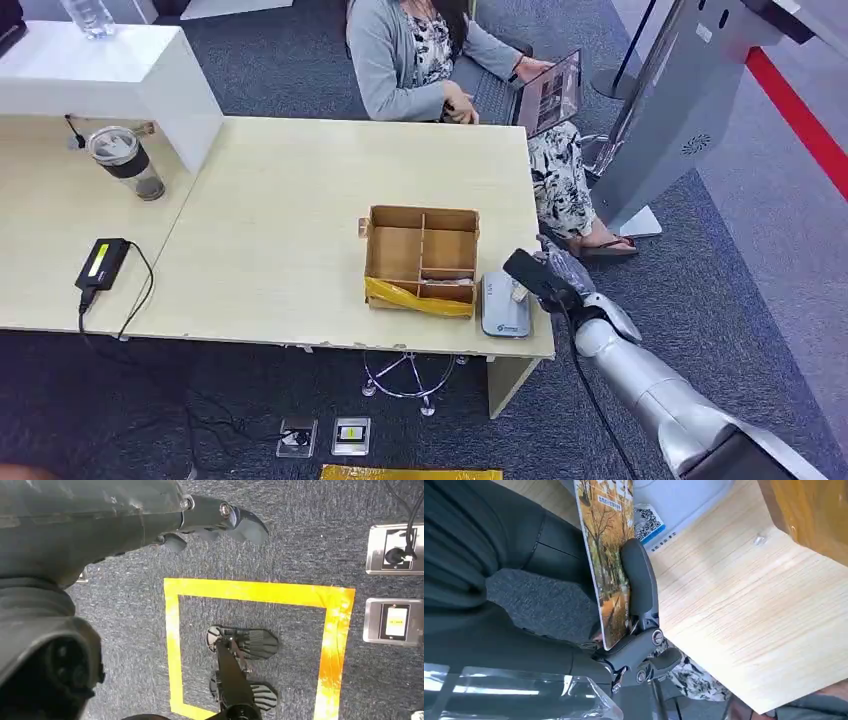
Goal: Pass the card to the sensor for recognition and then transmit it.
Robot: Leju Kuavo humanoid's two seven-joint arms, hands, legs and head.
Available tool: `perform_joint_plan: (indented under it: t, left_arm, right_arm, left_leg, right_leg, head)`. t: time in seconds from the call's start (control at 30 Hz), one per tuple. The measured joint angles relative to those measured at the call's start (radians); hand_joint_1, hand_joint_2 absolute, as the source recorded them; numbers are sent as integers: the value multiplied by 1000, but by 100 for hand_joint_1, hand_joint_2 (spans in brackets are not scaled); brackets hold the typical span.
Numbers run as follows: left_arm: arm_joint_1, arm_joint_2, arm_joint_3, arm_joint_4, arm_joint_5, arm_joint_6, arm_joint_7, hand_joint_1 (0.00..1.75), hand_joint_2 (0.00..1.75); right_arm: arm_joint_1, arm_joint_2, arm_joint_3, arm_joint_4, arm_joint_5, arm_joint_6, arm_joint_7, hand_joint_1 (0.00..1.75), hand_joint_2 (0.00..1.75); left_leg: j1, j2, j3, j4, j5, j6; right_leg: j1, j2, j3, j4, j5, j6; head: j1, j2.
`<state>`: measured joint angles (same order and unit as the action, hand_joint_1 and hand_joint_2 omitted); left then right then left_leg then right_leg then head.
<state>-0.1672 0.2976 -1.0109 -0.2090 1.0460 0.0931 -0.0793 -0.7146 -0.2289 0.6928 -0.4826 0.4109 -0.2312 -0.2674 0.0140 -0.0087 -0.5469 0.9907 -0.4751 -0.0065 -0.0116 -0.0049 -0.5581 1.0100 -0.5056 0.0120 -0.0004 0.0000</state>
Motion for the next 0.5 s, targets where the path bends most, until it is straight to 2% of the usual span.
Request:
perform_joint_plan:
  t: [0.27,0.5]
  left_arm:
    - [0,0,0,0,-6,2,0,0,0]
    - [0,0,0,2,-14,2,-2,0,0]
  right_arm:
    - [-6,-1,-29,11,-8,-12,-9,175,175]
    - [-82,-9,-53,12,1,-8,-5,175,175]
  left_leg:
    - [0,0,0,0,0,0]
    - [0,0,0,0,0,0]
  right_leg:
    - [0,0,0,0,0,0]
    - [0,0,0,0,0,0]
  head:
    - [0,0]
    - [0,0]
